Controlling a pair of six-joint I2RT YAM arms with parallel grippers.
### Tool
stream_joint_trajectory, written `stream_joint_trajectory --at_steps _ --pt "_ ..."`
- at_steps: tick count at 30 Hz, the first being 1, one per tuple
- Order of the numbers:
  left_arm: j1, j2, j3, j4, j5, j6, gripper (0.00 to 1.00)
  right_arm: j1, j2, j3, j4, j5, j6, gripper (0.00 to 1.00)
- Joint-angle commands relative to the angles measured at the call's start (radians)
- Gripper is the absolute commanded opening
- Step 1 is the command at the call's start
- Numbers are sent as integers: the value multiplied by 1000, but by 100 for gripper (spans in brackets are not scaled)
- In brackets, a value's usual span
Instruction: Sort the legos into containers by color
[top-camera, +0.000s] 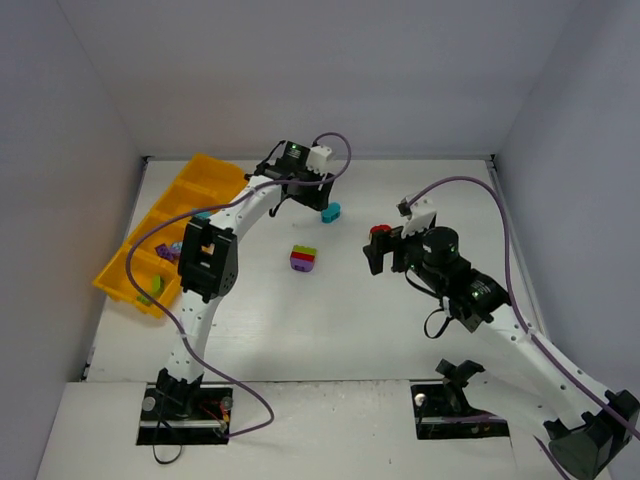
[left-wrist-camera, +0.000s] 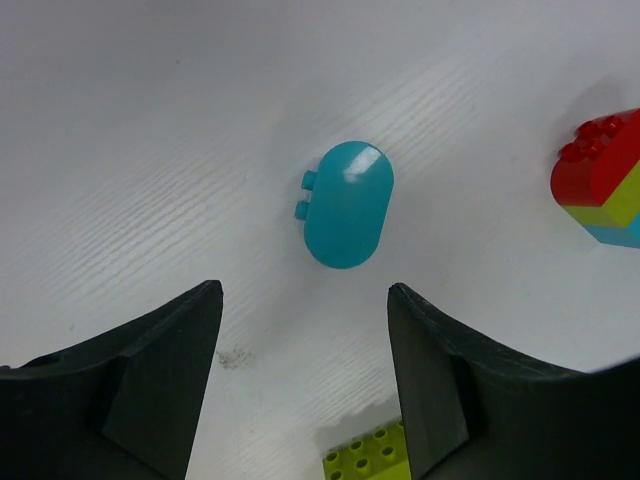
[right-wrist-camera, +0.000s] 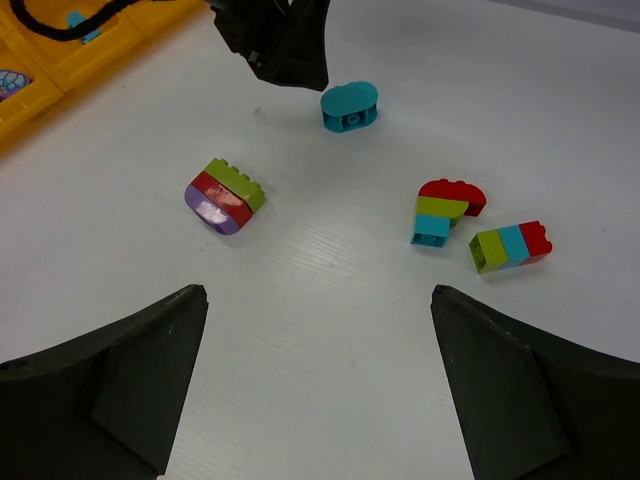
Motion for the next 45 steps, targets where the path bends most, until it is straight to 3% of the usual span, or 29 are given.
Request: stream_joint_trajectory --at_steps 1,14,17,21,25,31,45 --pt "-26 3 88 34 -1 25 61 -4 -23 39 38 20 -6 91" --pt "-72 146 169 67 -67 -24 61 -4 -33 25 31 20 2 91" --pt "-71 150 171 80 -71 -37 56 -6 -31 25 31 21 -3 91" --pt "-71 117 120 119 -87 -60 17 -6 -25 26 31 21 -3 91" --pt "-59 -33 -56 235 -164 -87 3 -6 -19 28 31 15 -1 91" --pt "15 -268 -303 324 -337 -169 1 -6 0 32 31 14 -6 91" --pt "334 -463 -478 102 -583 -369 2 -7 64 42 68 0 5 91"
